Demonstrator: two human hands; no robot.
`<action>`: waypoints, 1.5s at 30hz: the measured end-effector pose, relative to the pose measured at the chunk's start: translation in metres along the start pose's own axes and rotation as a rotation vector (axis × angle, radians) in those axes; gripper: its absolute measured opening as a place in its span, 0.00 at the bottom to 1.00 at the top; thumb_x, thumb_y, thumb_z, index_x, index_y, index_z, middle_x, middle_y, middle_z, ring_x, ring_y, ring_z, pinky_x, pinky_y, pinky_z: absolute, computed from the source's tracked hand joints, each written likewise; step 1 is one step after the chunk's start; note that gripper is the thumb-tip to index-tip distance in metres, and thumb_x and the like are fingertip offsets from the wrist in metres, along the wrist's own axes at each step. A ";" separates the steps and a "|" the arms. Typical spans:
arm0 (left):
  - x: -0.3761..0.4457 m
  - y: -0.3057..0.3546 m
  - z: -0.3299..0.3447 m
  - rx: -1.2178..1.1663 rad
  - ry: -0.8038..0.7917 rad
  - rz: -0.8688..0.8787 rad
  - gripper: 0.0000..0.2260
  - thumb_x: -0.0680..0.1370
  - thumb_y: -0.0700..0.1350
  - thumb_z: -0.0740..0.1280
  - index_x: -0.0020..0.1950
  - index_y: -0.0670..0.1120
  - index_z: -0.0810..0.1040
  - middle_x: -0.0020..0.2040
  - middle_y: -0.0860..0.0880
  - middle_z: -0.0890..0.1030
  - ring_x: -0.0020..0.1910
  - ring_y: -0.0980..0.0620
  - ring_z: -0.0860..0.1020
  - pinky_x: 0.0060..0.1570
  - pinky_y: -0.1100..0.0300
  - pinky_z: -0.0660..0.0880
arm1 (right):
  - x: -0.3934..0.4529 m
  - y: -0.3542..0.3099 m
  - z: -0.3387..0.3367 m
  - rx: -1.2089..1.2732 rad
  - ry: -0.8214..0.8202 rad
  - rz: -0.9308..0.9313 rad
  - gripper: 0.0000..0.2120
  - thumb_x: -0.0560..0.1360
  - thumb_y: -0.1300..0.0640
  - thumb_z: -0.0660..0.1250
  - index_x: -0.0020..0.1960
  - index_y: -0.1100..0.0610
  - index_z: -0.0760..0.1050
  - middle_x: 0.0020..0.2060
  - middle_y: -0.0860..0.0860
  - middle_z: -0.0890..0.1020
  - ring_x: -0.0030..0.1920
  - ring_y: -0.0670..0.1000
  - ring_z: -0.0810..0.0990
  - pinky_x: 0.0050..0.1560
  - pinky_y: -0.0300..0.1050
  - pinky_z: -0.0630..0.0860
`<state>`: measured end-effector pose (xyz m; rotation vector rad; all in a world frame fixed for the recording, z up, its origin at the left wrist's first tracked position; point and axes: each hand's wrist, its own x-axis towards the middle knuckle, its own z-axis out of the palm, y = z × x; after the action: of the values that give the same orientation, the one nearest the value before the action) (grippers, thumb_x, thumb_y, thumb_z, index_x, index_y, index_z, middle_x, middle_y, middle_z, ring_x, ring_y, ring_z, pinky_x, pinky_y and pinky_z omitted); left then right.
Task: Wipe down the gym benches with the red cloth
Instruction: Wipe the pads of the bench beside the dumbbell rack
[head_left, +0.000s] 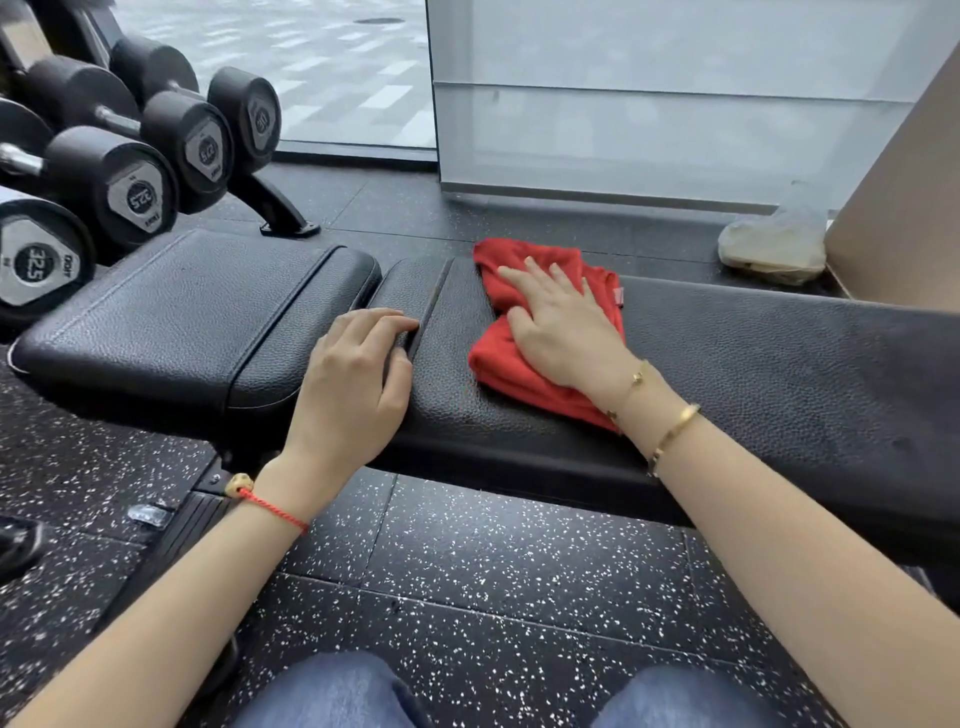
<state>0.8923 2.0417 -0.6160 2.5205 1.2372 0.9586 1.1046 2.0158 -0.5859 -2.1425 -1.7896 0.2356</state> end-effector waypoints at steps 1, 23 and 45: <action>0.000 0.000 0.000 -0.001 0.003 -0.001 0.16 0.78 0.42 0.58 0.62 0.42 0.78 0.61 0.46 0.79 0.64 0.44 0.73 0.67 0.46 0.68 | 0.010 -0.004 0.001 -0.011 -0.001 0.028 0.25 0.80 0.51 0.52 0.77 0.46 0.55 0.79 0.50 0.52 0.78 0.54 0.49 0.77 0.55 0.42; 0.000 0.003 0.000 0.007 -0.008 -0.013 0.16 0.78 0.43 0.58 0.63 0.42 0.78 0.63 0.46 0.78 0.65 0.45 0.73 0.68 0.47 0.68 | 0.020 0.018 -0.007 0.007 -0.014 -0.011 0.25 0.80 0.52 0.53 0.76 0.44 0.57 0.78 0.49 0.54 0.78 0.54 0.50 0.77 0.57 0.42; 0.010 0.064 0.030 0.072 -0.029 0.039 0.15 0.77 0.48 0.60 0.59 0.44 0.79 0.59 0.48 0.80 0.62 0.47 0.75 0.65 0.50 0.70 | -0.002 0.061 -0.021 0.036 0.008 0.010 0.25 0.79 0.52 0.55 0.76 0.42 0.58 0.78 0.49 0.54 0.78 0.54 0.50 0.77 0.57 0.41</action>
<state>0.9564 2.0121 -0.6079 2.6129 1.2407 0.8982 1.1677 2.0012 -0.5886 -2.1246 -1.7577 0.2594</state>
